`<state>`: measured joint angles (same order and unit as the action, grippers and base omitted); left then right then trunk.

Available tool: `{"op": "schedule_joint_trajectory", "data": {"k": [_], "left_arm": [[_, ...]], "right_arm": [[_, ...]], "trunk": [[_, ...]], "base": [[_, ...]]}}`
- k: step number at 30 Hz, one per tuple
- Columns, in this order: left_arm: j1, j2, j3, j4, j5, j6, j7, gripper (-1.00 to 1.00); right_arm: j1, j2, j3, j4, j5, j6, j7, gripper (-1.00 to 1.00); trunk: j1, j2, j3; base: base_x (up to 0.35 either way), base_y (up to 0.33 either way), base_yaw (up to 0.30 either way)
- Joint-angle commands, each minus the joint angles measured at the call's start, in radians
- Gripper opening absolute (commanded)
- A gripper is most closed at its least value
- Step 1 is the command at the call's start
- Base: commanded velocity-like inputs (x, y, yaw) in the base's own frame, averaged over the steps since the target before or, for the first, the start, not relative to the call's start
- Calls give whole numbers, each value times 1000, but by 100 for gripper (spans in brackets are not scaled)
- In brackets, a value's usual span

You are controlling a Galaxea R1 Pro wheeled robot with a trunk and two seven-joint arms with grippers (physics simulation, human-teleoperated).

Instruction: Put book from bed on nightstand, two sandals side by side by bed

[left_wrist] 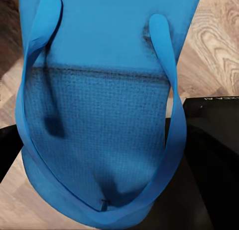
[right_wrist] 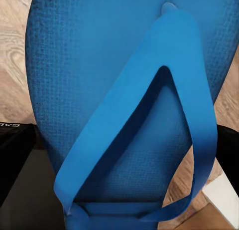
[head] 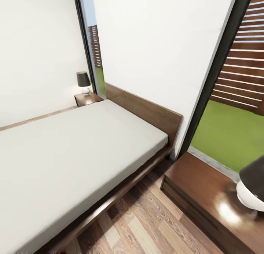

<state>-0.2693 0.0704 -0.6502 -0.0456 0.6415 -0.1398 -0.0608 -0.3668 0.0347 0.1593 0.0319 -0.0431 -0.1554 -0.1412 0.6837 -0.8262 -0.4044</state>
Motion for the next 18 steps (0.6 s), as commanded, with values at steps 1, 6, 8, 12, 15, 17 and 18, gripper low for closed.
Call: {"op": "schedule_joint_trajectory", "data": {"k": [1, 6, 8, 12, 15, 17, 18], "left_arm": [[-1, 0, -8, 1, 9, -3, -4, -100], [-1, 0, -8, 1, 9, -3, -4, -100], [-1, 0, -8, 1, 9, -3, -4, -100], [-1, 0, -8, 1, 9, -3, -4, -100], [-1, 0, -8, 1, 9, -3, -4, -100], [-1, 0, -8, 1, 9, -3, -4, -100], [-1, 0, -8, 1, 9, -3, -4, -100]], "right_arm": [[-1, 1, 8, 3, -4, -6, -3, -100], [-1, 1, 8, 3, -4, -6, -3, -100], [-1, 1, 8, 3, -4, -6, -3, -100], [-1, 1, 8, 3, -4, -6, -3, -100], [-1, 1, 8, 3, -4, -6, -3, -100], [-1, 1, 8, 3, -4, -6, -3, -100], [-1, 1, 8, 3, -4, -6, -3, -100]], "trunk": [[0, -1, -1], [0, -1, -1], [0, -1, -1], [0, -1, -1], [0, -1, -1], [0, -1, -1], [0, -1, -1]], "base": [[0, 0, 290], [0, 0, 290], [0, 0, 290], [0, 0, 291], [0, 0, 291], [0, 0, 291], [0, 0, 291]]}}
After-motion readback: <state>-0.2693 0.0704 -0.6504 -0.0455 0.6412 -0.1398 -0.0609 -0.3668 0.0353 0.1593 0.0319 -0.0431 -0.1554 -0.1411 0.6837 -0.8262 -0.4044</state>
